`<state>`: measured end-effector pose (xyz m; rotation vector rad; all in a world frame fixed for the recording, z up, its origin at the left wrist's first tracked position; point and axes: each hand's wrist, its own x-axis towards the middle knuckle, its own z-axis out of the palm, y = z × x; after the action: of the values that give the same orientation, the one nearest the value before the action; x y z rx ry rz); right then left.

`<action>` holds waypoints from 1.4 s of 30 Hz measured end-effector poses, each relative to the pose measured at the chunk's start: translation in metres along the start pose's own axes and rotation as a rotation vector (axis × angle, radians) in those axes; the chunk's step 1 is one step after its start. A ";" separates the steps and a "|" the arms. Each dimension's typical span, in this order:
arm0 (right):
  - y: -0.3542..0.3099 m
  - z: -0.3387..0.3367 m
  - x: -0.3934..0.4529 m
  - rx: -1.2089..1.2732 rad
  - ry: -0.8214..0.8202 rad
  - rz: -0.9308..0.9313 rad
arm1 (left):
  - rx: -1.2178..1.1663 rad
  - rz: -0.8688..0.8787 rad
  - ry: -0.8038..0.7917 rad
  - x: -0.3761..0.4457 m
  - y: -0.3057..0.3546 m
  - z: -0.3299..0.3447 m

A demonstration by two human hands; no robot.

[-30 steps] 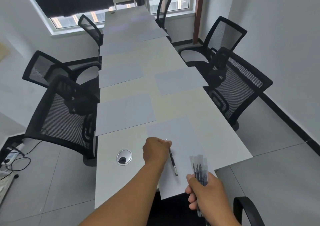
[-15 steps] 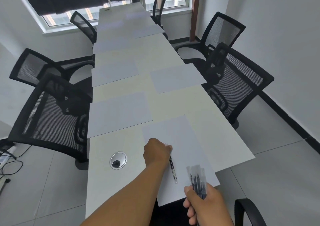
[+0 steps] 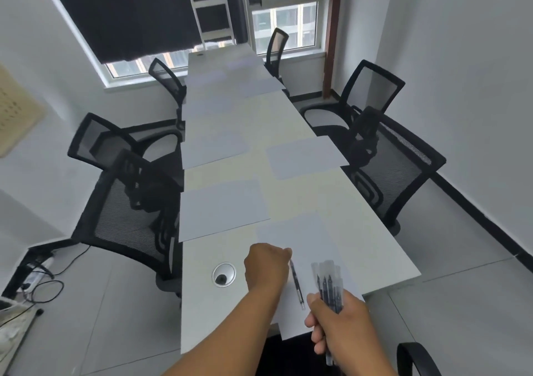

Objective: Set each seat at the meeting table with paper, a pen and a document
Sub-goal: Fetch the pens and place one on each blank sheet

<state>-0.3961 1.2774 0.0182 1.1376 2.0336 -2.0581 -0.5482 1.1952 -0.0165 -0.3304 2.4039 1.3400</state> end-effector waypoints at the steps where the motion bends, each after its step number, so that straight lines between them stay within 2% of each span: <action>1: -0.012 0.003 -0.010 -0.006 -0.015 -0.028 | -0.041 0.013 0.010 -0.016 0.007 -0.014; 5: -0.050 0.015 -0.041 0.034 -0.040 -0.110 | -0.140 0.092 0.021 -0.078 0.029 -0.062; 9: -0.082 0.043 -0.085 0.063 -0.113 -0.176 | -0.203 0.165 0.101 -0.131 0.044 -0.132; 19: -0.125 0.130 -0.175 0.040 -0.185 -0.278 | -0.307 0.235 0.242 -0.197 0.031 -0.272; 25: -0.132 0.208 -0.224 0.033 -0.185 -0.314 | -0.372 0.269 0.212 -0.198 0.002 -0.362; 32: -0.148 0.326 -0.267 0.073 -0.099 -0.401 | -0.396 0.326 0.116 -0.166 -0.029 -0.477; 38: -0.165 0.396 -0.280 0.088 -0.061 -0.426 | -0.415 0.342 0.113 -0.139 -0.041 -0.548; 42: -0.177 0.424 -0.265 0.084 -0.045 -0.431 | -0.431 0.337 0.096 -0.108 -0.036 -0.567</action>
<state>-0.4872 0.8092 0.2513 0.6945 2.3563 -2.3431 -0.5513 0.6959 0.2745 -0.0996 2.2988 2.0423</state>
